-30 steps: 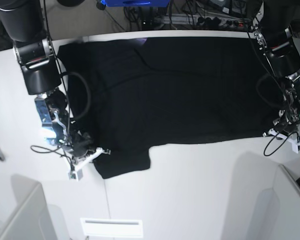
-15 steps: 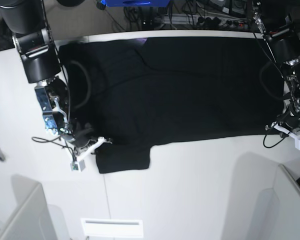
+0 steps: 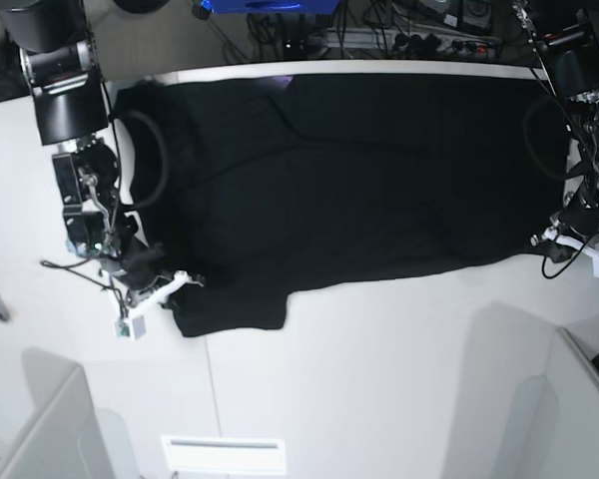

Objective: Fold the T-shirt properly
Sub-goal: 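Fold the hem up over the shirt toward the collar with both grippers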

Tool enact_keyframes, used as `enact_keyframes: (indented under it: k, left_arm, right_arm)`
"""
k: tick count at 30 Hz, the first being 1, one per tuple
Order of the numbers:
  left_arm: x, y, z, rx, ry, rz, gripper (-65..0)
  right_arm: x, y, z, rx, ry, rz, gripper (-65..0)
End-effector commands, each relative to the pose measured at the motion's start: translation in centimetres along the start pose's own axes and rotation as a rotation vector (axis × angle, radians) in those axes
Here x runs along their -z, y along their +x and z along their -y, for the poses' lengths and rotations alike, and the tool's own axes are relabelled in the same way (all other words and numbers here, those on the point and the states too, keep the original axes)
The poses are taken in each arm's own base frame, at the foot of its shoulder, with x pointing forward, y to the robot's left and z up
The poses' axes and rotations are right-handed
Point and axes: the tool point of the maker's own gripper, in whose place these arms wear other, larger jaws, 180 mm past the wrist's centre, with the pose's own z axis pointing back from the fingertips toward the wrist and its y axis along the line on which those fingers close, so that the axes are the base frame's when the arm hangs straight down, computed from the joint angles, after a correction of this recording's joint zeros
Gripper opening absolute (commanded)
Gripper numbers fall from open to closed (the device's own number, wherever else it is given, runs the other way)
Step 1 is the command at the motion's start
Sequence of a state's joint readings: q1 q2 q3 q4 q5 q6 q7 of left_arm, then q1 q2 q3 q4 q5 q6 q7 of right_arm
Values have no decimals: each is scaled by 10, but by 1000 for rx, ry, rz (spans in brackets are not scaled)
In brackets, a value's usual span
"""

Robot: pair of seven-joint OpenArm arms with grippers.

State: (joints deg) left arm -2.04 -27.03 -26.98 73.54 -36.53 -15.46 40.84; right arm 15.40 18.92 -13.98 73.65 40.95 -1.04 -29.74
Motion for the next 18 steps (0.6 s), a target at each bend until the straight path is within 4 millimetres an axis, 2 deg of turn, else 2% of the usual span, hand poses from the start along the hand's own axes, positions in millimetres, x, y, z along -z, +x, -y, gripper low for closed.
enact_keyframes:
  k: [1,3,7,18]
  left_arm:
    - [-9,29,-2,33,2,61,-650]
    - [-13,31,1,41,-3,43,-650]
    - [-23,38,-11,19,24,48,-650]
    - [-30,19,-17,38,41,-9,-650]
  right_arm:
    - [-6,19,-1,-9,7,52,-650]
    - [-13,20,-3,-6,14,66,-650]
    - [-24,14,0,12,11,59,-650]
    - [-50,4,6,47,7,33,-650]
